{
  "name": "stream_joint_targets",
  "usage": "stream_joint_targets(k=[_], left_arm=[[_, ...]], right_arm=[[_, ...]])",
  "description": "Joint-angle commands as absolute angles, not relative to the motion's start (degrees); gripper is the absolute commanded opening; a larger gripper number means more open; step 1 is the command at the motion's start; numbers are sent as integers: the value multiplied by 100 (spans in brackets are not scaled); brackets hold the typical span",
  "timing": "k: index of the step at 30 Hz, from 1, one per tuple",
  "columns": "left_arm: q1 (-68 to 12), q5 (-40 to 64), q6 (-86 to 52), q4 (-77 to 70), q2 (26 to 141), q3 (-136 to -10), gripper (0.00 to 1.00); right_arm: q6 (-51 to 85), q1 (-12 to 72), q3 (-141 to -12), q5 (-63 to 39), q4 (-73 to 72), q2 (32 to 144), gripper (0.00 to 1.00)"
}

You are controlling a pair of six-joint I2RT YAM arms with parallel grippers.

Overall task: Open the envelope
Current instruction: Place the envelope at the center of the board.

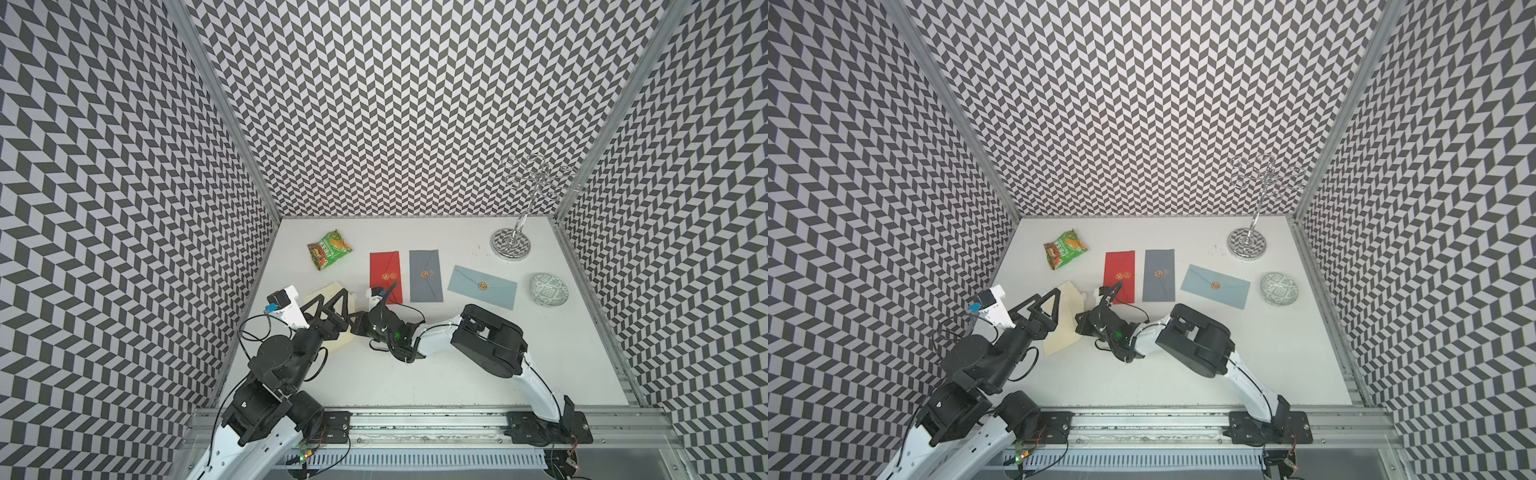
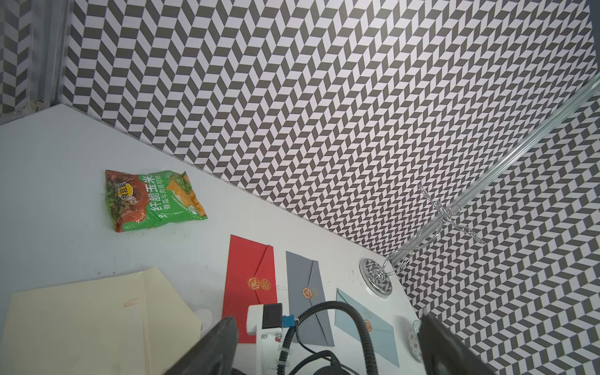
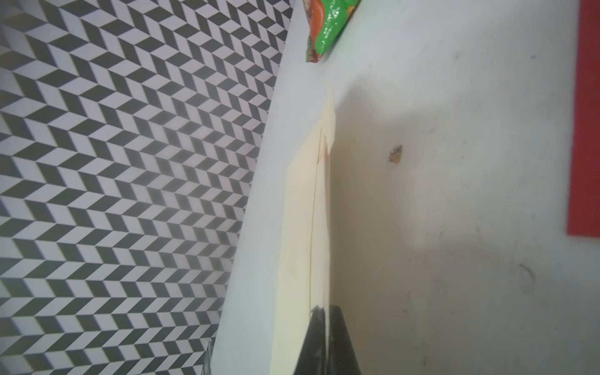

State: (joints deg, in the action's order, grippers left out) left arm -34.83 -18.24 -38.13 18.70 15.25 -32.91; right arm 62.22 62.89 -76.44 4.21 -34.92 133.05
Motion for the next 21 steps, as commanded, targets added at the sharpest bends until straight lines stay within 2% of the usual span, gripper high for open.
stream_joint_targets(k=[1,5,12,21], left_arm=[[-3456,-1926,-3717,1929,1408,-3231,89],[-3456,-1907,-3718,1900,1397,-3215,89],[-3454,-1770,-3718,1841,1524,-3142,89],[-3455,-1512,-3665,1661,1738,-3080,90]], right_arm=[[6402,6353,-7996,517,-3271,13562,0],[6376,6367,-8002,451,-3186,13602,6],[5801,6370,-7493,386,-3325,12930,30],[4460,6329,-6660,610,-2817,11520,42]])
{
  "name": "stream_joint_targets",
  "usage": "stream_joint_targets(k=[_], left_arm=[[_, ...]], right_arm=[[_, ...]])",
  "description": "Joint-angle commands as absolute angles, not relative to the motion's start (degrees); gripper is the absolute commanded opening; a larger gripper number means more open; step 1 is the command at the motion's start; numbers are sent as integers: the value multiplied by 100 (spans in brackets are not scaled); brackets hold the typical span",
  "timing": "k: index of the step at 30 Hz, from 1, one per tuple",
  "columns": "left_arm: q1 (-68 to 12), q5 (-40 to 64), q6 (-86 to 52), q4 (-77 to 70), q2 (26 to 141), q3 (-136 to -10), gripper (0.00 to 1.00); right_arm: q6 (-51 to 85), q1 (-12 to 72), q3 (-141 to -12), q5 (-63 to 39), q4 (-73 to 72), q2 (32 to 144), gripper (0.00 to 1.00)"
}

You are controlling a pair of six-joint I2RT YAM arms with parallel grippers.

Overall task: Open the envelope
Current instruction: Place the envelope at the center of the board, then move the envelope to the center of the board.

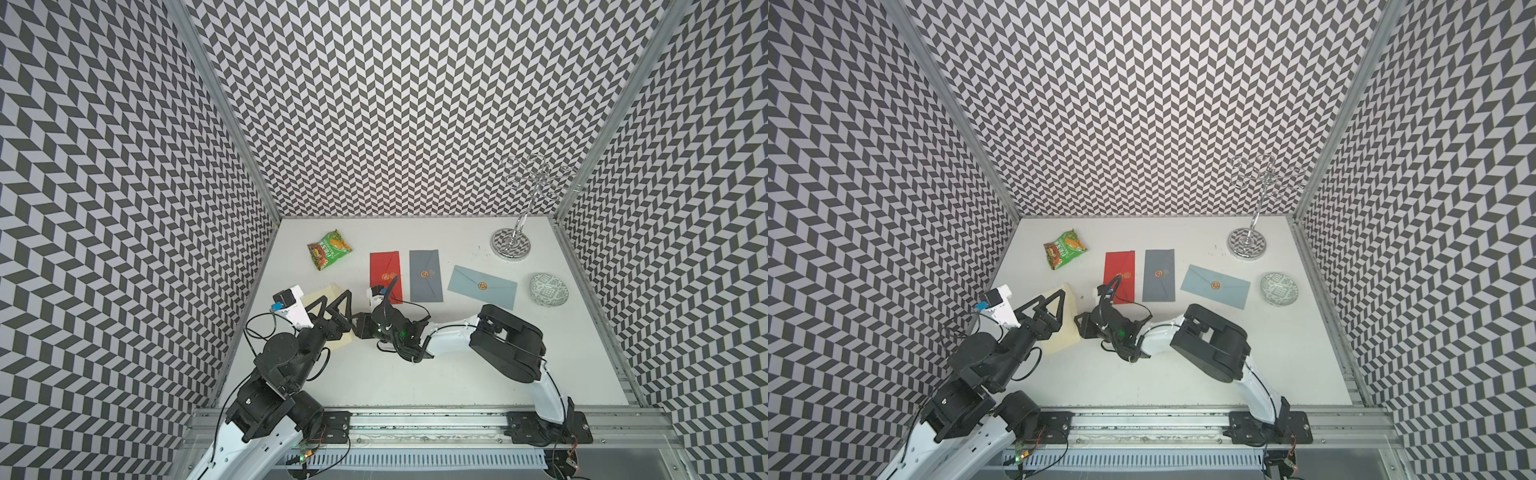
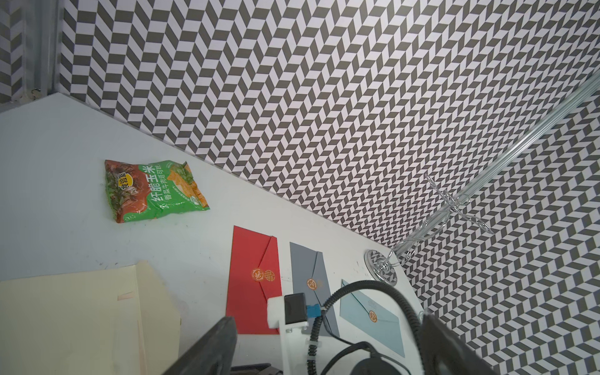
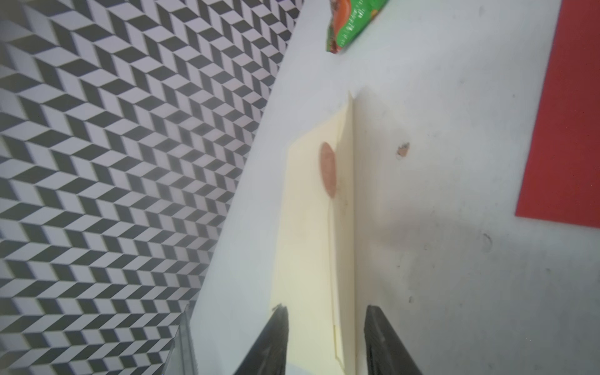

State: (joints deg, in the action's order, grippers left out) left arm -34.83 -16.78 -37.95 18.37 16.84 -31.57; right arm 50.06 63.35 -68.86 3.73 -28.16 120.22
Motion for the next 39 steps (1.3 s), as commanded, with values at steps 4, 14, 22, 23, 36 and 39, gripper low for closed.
stream_joint_targets(k=[4,14,22,23,36,39], left_arm=[[-3455,-1224,-3709,1385,1916,-2912,90],[-3441,-863,-3626,313,2654,-2053,89],[-3401,-815,-3682,-187,3304,-1677,95],[-3392,-827,-3653,-170,3361,-1708,96],[-3309,-1096,-3630,-65,3138,-1601,97],[-3304,-1075,-3639,-53,3154,-1626,97]], right_arm=[[4367,6107,-5999,1051,-2810,10961,44],[3817,5091,-5845,176,-2266,10986,50],[3031,4839,-7092,-202,-1095,11898,52],[2979,4833,-7272,-190,-946,12033,52],[2526,4793,-8939,296,356,13154,52],[2492,4800,-9025,216,486,13242,52]])
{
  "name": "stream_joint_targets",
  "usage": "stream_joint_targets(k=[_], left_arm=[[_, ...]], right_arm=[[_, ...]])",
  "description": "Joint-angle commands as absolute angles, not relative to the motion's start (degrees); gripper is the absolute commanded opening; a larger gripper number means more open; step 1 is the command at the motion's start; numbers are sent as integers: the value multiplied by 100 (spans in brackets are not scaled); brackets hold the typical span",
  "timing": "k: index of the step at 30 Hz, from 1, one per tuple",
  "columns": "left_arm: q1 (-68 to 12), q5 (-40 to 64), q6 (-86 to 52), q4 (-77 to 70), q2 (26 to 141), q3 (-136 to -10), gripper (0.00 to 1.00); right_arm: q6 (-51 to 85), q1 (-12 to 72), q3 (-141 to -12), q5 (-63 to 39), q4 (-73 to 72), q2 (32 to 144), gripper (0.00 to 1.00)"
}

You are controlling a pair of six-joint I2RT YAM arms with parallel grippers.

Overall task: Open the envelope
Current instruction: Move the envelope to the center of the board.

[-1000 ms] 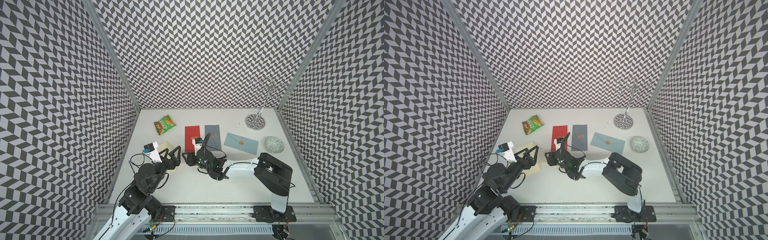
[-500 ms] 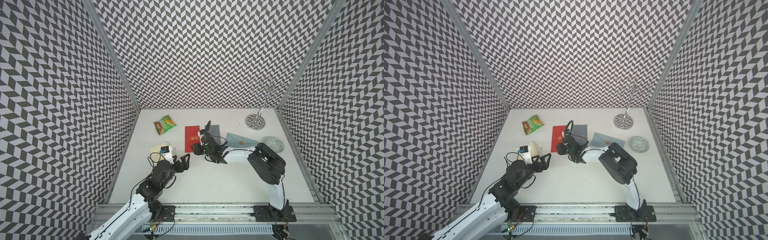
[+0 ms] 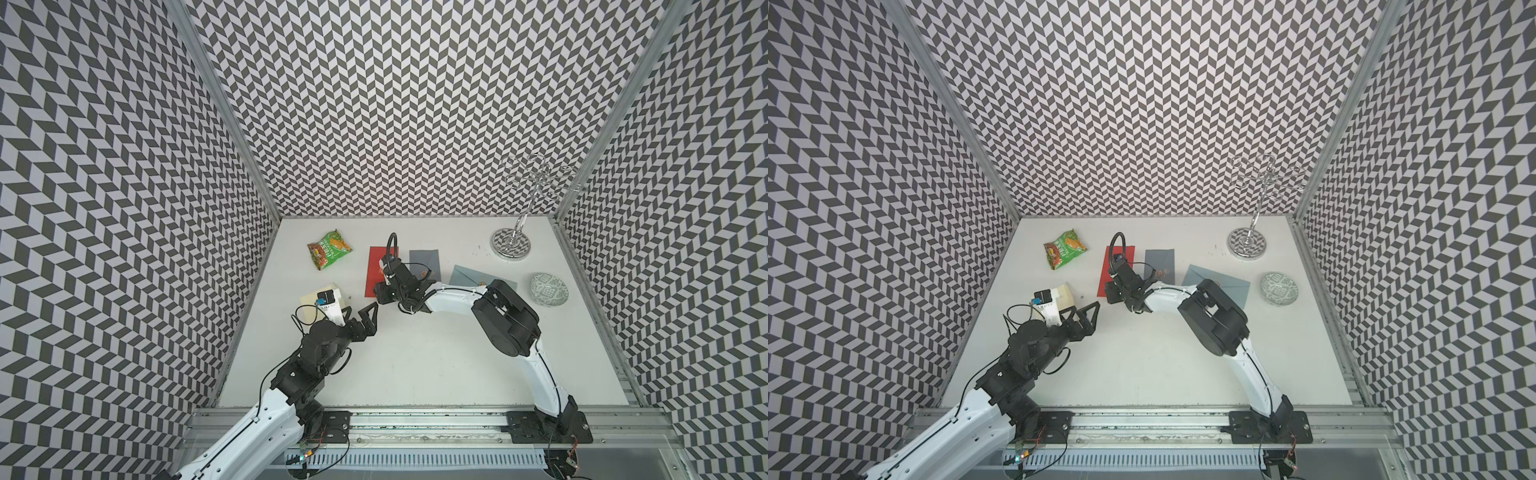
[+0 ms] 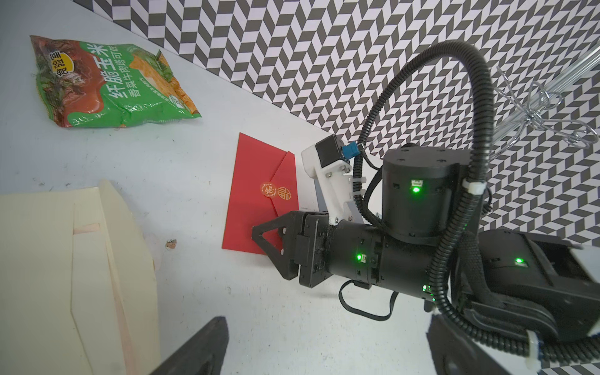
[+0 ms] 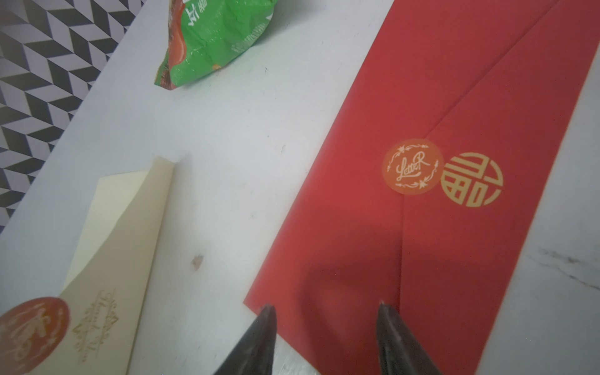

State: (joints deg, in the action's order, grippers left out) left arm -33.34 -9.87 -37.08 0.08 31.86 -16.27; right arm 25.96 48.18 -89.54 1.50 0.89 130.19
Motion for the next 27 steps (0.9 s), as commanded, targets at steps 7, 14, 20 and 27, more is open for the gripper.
stream_joint_targets(k=[7,14,20,27], left_arm=[[-3293,-1011,-3698,-27,3167,-1617,97],[-3300,-926,-3900,108,3133,-1521,97],[-3304,-906,-3955,113,2912,-1427,97],[-3300,-729,-3990,-81,2955,-1293,97]], right_arm=[[2480,4955,-8493,-270,490,12997,51],[2396,5475,-7011,-500,-17,11998,49],[2149,5746,-5450,-638,-227,10828,49],[1377,5800,-3929,-2259,-656,9470,48]])
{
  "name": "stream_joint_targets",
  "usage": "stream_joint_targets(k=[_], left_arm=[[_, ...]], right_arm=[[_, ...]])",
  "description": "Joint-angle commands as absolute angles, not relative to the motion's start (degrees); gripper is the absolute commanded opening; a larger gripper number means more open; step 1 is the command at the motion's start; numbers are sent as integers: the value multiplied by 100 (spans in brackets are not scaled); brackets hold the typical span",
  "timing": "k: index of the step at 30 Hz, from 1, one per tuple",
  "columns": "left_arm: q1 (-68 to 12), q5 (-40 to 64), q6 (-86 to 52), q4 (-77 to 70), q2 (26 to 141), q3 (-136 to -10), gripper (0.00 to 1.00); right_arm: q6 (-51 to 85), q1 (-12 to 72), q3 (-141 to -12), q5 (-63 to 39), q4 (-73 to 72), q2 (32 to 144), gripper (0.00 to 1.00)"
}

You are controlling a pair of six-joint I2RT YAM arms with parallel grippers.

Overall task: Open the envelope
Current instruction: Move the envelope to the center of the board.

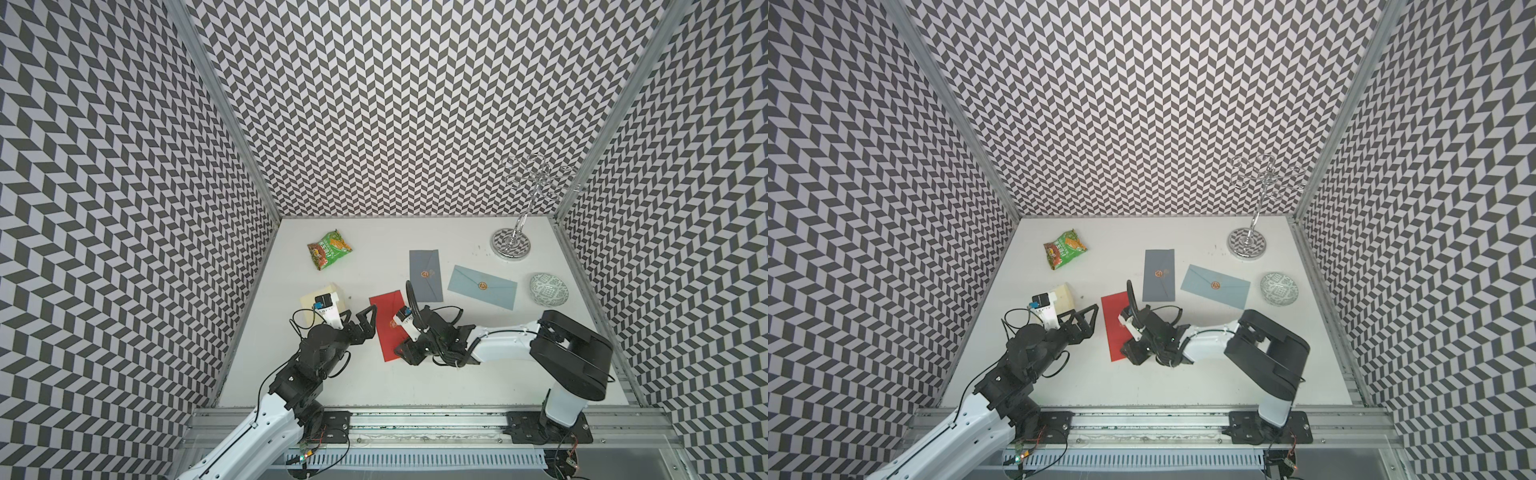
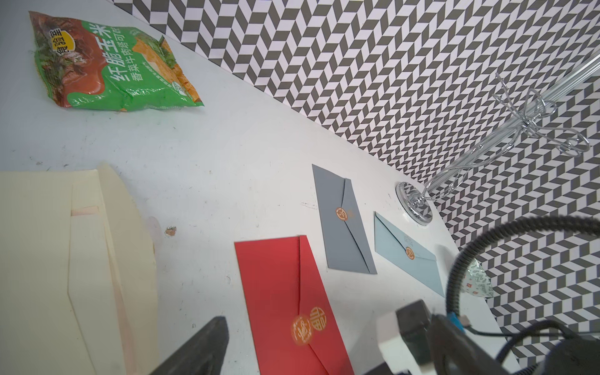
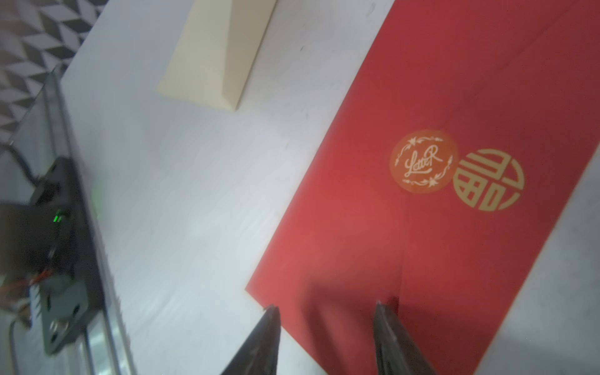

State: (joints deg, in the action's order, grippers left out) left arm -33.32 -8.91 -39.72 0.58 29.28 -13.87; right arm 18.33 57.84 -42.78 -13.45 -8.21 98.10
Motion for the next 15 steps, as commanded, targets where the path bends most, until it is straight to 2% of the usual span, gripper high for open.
stream_joint_targets(k=[1,4,6,12,15], left_arm=[[-3304,-653,-3986,-133,2991,-1275,97],[-3300,-435,-3949,-277,3133,-1248,97],[-3296,-325,-3916,-354,3254,-1241,97],[-3304,105,-3884,-751,3692,-1191,93],[-3305,312,-3885,-949,3970,-1182,92]], right_arm=[[1273,5808,-3848,-2392,-659,9224,48],[1224,5807,-3666,-2485,-796,8423,48],[1388,5803,-3540,-2163,-1021,7981,48],[2547,5768,-3118,125,-1540,7406,48],[3014,5675,-2843,247,-1987,7354,48]])
